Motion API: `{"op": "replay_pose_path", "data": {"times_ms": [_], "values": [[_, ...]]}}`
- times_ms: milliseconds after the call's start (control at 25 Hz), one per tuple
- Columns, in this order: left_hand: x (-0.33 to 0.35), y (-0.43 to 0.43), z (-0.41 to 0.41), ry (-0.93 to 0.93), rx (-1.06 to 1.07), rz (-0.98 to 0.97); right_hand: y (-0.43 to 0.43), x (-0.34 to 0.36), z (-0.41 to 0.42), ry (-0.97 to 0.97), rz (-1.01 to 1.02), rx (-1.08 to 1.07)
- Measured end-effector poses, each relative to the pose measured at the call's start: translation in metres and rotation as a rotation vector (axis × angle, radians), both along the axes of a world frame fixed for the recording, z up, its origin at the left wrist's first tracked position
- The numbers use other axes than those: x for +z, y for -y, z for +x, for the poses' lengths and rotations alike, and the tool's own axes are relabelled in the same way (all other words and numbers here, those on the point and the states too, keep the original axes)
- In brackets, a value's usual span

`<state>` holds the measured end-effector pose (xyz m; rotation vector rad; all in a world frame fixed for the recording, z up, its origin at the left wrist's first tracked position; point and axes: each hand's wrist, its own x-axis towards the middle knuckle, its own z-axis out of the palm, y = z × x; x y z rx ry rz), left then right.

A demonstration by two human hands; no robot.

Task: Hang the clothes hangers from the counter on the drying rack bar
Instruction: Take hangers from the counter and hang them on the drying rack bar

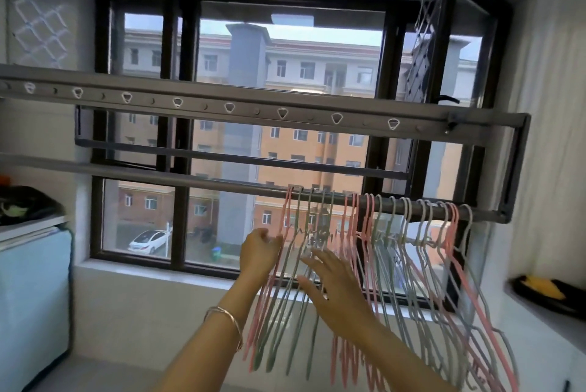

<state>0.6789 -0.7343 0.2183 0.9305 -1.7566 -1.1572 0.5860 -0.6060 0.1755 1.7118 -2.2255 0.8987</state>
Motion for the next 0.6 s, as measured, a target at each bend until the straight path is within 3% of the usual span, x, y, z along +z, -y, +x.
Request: {"op": "replay_pose_path", "data": {"times_ms": [120,240,440,600], "values": [[0.005,-0.031,0.006,0.118,0.110,-0.308,-0.023,0.005,-0.005,-0.001,-0.086,0.025],[0.019,-0.082,-0.009,0.160,0.042,-0.601,-0.064,0.008,-0.029,-0.021,-0.181,-0.009],[0.020,-0.182,-0.090,0.112,-0.127,-0.737,-0.173,0.001,-0.124,0.024,-0.260,-0.145],[-0.006,-0.270,-0.193,0.146,-0.269,-0.703,-0.297,-0.013,-0.218,0.037,-0.270,-0.377]]}}
